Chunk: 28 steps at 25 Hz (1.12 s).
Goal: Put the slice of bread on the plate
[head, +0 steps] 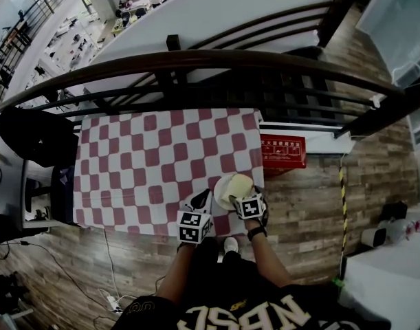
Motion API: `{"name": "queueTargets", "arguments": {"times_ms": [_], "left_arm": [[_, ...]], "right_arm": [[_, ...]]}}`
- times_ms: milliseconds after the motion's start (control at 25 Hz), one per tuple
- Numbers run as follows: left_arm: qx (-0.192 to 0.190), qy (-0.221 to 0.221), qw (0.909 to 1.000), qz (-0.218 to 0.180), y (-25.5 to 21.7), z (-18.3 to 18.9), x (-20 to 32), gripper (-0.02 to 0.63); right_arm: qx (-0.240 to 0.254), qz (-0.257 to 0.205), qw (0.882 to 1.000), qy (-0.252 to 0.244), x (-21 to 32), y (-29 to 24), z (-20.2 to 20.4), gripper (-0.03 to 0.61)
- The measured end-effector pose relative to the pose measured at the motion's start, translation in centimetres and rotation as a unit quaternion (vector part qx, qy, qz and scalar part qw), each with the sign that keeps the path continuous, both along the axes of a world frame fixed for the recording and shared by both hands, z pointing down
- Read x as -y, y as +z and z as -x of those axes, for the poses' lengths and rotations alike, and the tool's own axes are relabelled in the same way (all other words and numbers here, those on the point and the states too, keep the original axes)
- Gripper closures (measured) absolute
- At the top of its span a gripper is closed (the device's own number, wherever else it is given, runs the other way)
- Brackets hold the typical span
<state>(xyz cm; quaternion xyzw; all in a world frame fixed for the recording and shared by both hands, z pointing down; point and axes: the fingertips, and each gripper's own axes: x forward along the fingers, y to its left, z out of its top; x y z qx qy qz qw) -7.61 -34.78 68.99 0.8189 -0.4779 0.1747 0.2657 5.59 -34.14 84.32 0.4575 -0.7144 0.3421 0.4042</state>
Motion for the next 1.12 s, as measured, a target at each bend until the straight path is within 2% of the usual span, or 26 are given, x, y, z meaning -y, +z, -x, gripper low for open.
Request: {"name": "queueTargets", "arguments": {"times_ms": [120, 240, 400, 440, 480, 520, 560, 680, 760, 840, 960, 1120], "left_arm": [[0.001, -0.007, 0.9999, -0.009, -0.7, 0.5, 0.4, 0.594], [-0.002, -0.020, 0.9994, -0.028, -2.1, 1.0, 1.3, 0.595], [-0.013, -0.036, 0.9971, -0.065, -5.2, 1.4, 2.5, 0.594], [-0.016, -0.038, 0.9963, -0.076, -6.1, 1.4, 2.7, 0.594], [-0.018, -0.039, 0.9953, -0.087, -7.1, 1.4, 2.8, 0.594], [-0.020, -0.040, 0.9941, -0.099, -8.1, 1.4, 2.9, 0.594], [-0.022, -0.042, 0.9928, -0.110, -9.1, 1.4, 2.9, 0.595], [-0.031, -0.046, 0.9881, -0.144, -12.2, 1.1, 3.0, 0.594], [-0.033, -0.048, 0.9843, -0.166, -14.2, 0.9, 3.0, 0.594], [-0.033, -0.051, 0.9806, -0.186, -15.8, 0.9, 2.9, 0.594], [-0.035, -0.054, 0.9760, -0.208, -17.5, 0.9, 2.6, 0.594], [-0.030, -0.049, 0.9747, -0.216, -17.9, 0.7, 2.1, 0.594]], "right_arm": [[0.014, -0.020, 1.000, 0.003, 0.3, -1.5, -0.2, 0.101], [0.064, -0.070, 0.995, -0.007, 1.6, -5.0, 1.0, 0.103], [0.113, -0.169, 0.979, -0.023, 3.4, -13.0, 3.2, 0.111], [0.115, -0.197, 0.973, -0.027, 3.7, -15.2, 3.6, 0.135], [0.119, -0.226, 0.966, -0.031, 4.0, -17.4, 3.9, 0.219], [0.129, -0.255, 0.958, -0.033, 4.2, -19.7, 4.2, 0.359], [0.149, -0.280, 0.948, -0.034, 4.3, -21.9, 4.6, 0.428], [0.208, -0.335, 0.918, -0.042, 4.2, -27.9, 5.7, 0.542], [0.216, -0.364, 0.905, -0.053, 4.0, -30.9, 6.0, 0.563], [0.223, -0.378, 0.896, -0.063, 3.5, -32.9, 6.3, 0.563], [0.235, -0.377, 0.892, -0.084, 2.5, -34.4, 7.1, 0.565], [0.205, -0.395, 0.891, -0.093, 2.1, -34.8, 7.4, 0.565]]}}
